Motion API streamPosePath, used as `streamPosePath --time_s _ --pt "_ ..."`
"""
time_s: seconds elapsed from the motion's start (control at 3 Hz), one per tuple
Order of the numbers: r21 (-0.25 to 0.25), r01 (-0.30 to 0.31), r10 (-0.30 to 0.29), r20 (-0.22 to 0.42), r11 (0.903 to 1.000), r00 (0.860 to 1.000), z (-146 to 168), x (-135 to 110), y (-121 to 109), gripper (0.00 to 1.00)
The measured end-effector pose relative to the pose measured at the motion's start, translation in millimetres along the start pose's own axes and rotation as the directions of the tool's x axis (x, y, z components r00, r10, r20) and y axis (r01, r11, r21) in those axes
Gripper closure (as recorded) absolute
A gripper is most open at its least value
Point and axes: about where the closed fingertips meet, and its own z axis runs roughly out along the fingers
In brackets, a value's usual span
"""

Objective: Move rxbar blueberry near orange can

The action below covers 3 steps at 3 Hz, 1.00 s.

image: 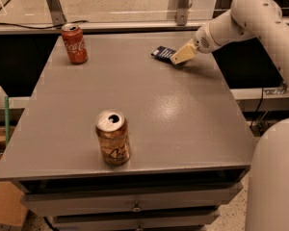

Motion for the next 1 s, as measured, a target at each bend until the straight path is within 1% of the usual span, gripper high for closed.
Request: streamPosePath --time_s 0.33,0.67,1.0 --pt "-0.014 0.037 -0.036 0.056 0.9992 0.998 -23.3 -23.1 16.8 1.00" --pt "-0.063 0.100 -0.093 0.100 0.9930 0.991 -44.2 -44.5 48.5 1.00" --pt "-0.117 0.155 -0.143 0.105 0.9810 0.984 -64.7 -43.5 77.7 1.00"
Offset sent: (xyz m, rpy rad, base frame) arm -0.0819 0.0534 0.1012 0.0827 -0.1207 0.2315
